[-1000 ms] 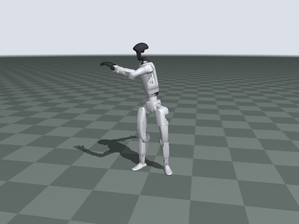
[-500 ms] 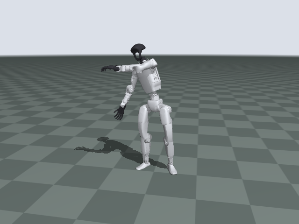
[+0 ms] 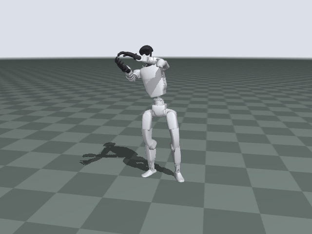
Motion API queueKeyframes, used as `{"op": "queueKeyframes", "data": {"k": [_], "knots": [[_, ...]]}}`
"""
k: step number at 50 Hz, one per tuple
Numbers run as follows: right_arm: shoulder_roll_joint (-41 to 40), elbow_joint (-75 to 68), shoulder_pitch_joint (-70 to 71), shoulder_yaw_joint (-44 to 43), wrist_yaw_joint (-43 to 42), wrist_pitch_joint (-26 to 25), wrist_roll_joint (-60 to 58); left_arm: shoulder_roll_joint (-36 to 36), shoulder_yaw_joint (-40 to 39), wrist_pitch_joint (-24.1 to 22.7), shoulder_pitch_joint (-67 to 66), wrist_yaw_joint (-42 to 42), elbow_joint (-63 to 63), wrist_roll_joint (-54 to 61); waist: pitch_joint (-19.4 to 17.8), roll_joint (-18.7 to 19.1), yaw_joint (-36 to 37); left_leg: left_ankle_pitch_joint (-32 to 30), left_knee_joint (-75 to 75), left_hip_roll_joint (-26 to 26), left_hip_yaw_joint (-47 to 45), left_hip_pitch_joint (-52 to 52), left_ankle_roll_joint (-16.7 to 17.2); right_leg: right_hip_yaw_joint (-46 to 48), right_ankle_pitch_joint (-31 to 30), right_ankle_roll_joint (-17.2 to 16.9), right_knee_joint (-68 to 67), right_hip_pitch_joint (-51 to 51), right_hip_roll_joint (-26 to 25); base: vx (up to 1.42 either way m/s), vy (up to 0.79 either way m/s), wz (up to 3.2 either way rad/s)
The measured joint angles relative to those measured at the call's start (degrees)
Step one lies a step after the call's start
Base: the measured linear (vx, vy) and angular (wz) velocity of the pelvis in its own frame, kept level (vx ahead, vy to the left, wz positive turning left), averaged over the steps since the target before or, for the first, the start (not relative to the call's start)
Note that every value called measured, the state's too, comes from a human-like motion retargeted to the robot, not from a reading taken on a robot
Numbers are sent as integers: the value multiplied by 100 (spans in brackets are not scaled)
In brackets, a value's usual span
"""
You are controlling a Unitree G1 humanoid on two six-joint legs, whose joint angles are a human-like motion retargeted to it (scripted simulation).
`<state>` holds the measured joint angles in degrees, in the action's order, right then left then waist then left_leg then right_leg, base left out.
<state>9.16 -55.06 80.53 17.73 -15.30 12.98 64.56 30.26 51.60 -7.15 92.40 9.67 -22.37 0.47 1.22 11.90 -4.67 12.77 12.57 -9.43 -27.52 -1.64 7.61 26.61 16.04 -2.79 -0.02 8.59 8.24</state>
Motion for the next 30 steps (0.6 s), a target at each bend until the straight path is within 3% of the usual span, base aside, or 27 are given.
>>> {"op": "queueKeyframes", "data": {"k": [7,13,17,25,30], "knots": [[-74,495,-1340,-337,-212,106,-317,169,32,39,-27,9,213,-21,-293,-42,-217,-10,-55,4,-203,-36,-141,-207,-31,-21,-22,-133,9,-5,0,-25],[386,238,-3635,-161,-207,-217,-73,183,309,19,-85,78,392,-88,-616,-129,-634,2,4,-6,-358,-67,-175,-355,-42,-132,-60,-198,35,-4,1,-24],[906,-469,-5387,-392,-682,-400,347,178,470,22,-80,119,481,-96,-781,-191,-895,15,23,2,-465,-80,-201,-454,-41,-239,-55,-246,55,-2,1,-25],[2132,-845,-8507,-3255,-1417,-273,209,1004,659,-148,-198,192,882,-10,-882,-383,-1678,-14,-178,0,-840,-193,-143,-786,12,-459,-94,-464,16,1,-2,-38],[3254,-820,-9670,-4665,-758,-576,-358,1741,981,-282,-111,90,998,-102,-830,-589,-2103,-75,-327,-54,-1347,-365,-191,-1210,15,-575,-162,-689,-85,0,-8,-78]]}}
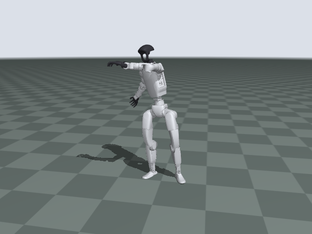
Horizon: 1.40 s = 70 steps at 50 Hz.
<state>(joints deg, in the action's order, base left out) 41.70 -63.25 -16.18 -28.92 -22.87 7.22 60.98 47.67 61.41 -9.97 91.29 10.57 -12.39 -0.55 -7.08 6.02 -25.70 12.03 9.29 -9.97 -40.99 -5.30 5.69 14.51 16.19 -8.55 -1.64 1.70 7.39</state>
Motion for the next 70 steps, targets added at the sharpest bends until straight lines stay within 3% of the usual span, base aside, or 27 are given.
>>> {"op": "queueKeyframes", "data": {"k": [8,15,20,29,32,38,43,47,48,50,55,58,65,70], "knots": [[1579,-526,-648,-1027,446,-227,-1045,658,190,-149,272,164,-140,-91,-75,-541,-65,-52,778,-215,-552,-84,-271,-727,-130,-374,68,-81,10,-1,-10,-92],[1882,-1540,-573,-1202,-174,-256,-1826,522,-149,-250,285,590,-495,-307,-254,-728,229,-56,1640,-470,311,417,-42,-895,-232,-644,225,62,-9,-1,-3,-26],[1137,-1993,-68,-517,-534,-142,-1383,-189,-676,-143,43,704,-833,-389,-333,-494,656,8,1208,-311,1247,685,23,-725,-186,-517,199,75,-59,-3,2,29],[-1373,-2087,2837,2542,-175,205,139,-1499,-400,7,294,266,-1289,-585,-367,135,1514,-293,-44,-202,1932,627,25,-314,-87,92,103,39,-256,-6,1,49],[-2389,-1845,4245,3359,-210,236,458,-1575,-163,40,313,130,-1302,-582,-328,209,1672,-388,-159,-214,1967,607,133,-234,-85,226,90,57,-287,-4,-1,34],[-3972,-216,6706,4106,3,626,573,-1261,30,92,200,-213,-939,-314,-232,256,1852,-474,-177,-219,2111,596,270,-87,-87,272,32,134,-300,-1,-1,31],[-4332,666,8410,4502,-232,957,265,-1078,9,75,299,-135,-684,-104,-219,298,2008,-486,-163,-203,2344,614,247,90,-65,278,-21,233,-301,1,-1,38],[-4296,351,9382,4668,-639,745,-383,-990,-34,75,405,-96,-641,-55,-172,298,2088,-481,-141,-199,2499,621,249,198,-9,372,-80,302,-308,2,-1,30],[-4330,405,9541,4601,-426,810,122,-1004,-42,75,456,-104,-659,2,-191,304,2117,-477,-127,-200,2529,625,255,218,1,391,-90,316,-311,2,-2,19],[-4287,124,9795,4578,-903,869,151,-1015,-62,99,518,38,-691,79,-192,298,2166,-467,-106,-209,2554,614,275,232,28,429,-112,343,-317,0,0,0],[-4425,-60,9492,4527,-929,680,-193,-736,-130,137,423,-26,-650,50,-51,215,2112,-403,-1,-250,2484,608,229,124,61,502,-143,330,-335,1,-1,-10],[-4363,-11,8961,4424,-963,819,90,-717,-187,137,450,86,-690,2,-157,184,2132,-328,102,-285,2381,582,164,11,55,441,-141,330,-345,1,-1,-36],[-3958,-285,6356,4773,-732,553,-84,-479,-195,118,277,173,-633,-154,-268,13,1893,-153,328,-349,2042,490,29,-316,26,254,-113,308,-344,2,0,-46],[-3020,-1183,4218,4625,-639,150,-729,-304,-101,28,237,211,-588,-328,-363,-60,1610,-58,415,-361,1816,429,-44,-493,-4,136,-14,310,-329,4,2,-40]]}}
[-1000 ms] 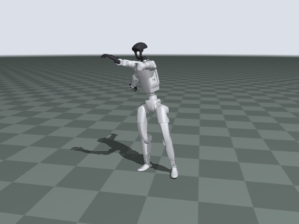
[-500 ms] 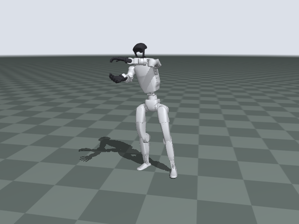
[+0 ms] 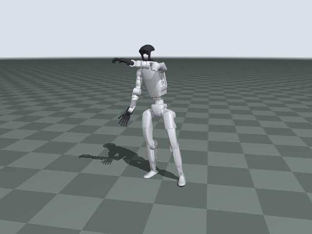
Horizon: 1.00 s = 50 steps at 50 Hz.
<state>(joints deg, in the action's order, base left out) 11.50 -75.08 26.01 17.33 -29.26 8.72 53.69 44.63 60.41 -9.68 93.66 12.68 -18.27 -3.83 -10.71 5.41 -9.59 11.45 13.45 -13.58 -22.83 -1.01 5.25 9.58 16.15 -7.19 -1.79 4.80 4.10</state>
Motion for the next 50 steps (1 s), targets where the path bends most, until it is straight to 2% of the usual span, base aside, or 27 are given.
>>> {"op": "queueKeyframes", "data": {"k": [7,12,17,23,28,33,43,50], "knots": [[2041,-403,-2928,-2477,767,-467,-138,427,323,-46,204,-207,133,17,-150,-77,-463,73,65,8,-267,-40,-34,-183,-40,-223,89,-52,40,5,4,-32],[3213,-469,-4630,-3930,851,-571,-409,852,751,-143,436,-267,237,191,-170,-229,-799,66,73,11,-491,-68,-49,-334,-95,-340,146,-123,63,4,2,-35],[3945,-488,-5766,-5436,926,-594,-364,1225,1060,-212,545,-262,342,194,-25,-384,-1040,34,37,18,-706,-111,-59,-476,-153,-450,199,-197,77,3,1,-34],[4249,-526,-6189,-6345,821,-595,-440,1285,959,-238,519,-136,408,139,100,-429,-1093,9,-31,27,-812,-123,-58,-523,-216,-553,260,-243,77,1,0,-9],[4056,-596,-5416,-6102,761,-502,-275,915,327,-206,127,-64,385,383,86,-366,-1068,11,-74,55,-665,-79,-25,-387,-198,-536,236,-225,93,-1,3,23],[3283,-687,-3875,-4998,699,-394,98,289,-306,-95,-260,-234,387,262,0,-260,-888,4,-109,96,-421,-35,4,-198,-103,-320,122,-185,123,-2,4,41],[669,-738,533,-1621,24,-511,-485,-1238,-1076,269,-672,-472,128,50,85,136,140,-11,-155,160,-189,-26,0,-69,-21,175,6,-126,160,-2,1,13],[-1021,625,3365,-812,-695,-185,-389,-1295,-987,348,-616,-481,462,156,302,339,489,-74,-245,175,57,5,82,107,-8,236,-48,-69,144,-1,-1,31]]}}
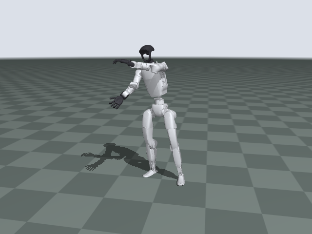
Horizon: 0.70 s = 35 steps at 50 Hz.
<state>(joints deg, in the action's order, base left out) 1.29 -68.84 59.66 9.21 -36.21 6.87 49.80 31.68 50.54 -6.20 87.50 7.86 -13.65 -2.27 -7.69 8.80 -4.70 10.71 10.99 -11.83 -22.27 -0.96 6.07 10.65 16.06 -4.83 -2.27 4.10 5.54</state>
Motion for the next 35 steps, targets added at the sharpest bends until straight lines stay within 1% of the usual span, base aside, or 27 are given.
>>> {"op": "queueKeyframes", "data": {"k": [4,8,12,15,20,23,26,30,35], "knots": [[-446,368,1194,168,-278,130,243,110,59,21,94,11,176,177,90,33,94,-52,-84,15,201,27,57,167,33,41,-34,54,-7,2,-2,43],[-606,427,1925,193,-416,139,309,233,26,47,98,32,262,360,152,13,136,-80,-146,35,341,37,101,308,70,112,-48,117,-3,2,-2,34],[-591,417,2109,198,-405,128,286,325,-46,56,89,43,245,481,160,-57,146,-40,-104,70,343,34,115,389,92,156,-35,165,34,1,-1,11],[-531,441,1824,221,-295,179,315,402,-90,45,81,27,214,508,153,-141,100,47,33,110,257,34,118,418,93,150,-20,182,90,0,0,0],[-259,405,497,293,-82,296,573,496,-10,15,111,-28,154,356,198,-326,-48,208,279,224,32,-21,116,448,83,111,6,173,208,0,0,0],[152,195,-667,380,116,245,717,438,59,15,167,-21,77,257,258,-369,-139,308,336,297,-57,-83,67,484,85,65,7,150,252,3,7,10],[750,-237,-1878,287,343,97,743,355,115,-2,298,-21,-17,150,292,-362,-244,401,294,358,-93,-137,-26,536,89,-11,7,112,268,4,9,12],[1719,-951,-3506,-364,712,-121,585,357,228,-87,545,16,-86,58,299,-345,-439,477,149,422,-101,-169,-130,600,83,-168,8,39,276,5,10,8],[2890,-1366,-5668,-1741,1184,-390,389,723,566,-220,905,97,6,36,228,-420,-783,493,28,478,-174,-142,-125,588,44,-326,63,-55,309,5,9,-11]]}}
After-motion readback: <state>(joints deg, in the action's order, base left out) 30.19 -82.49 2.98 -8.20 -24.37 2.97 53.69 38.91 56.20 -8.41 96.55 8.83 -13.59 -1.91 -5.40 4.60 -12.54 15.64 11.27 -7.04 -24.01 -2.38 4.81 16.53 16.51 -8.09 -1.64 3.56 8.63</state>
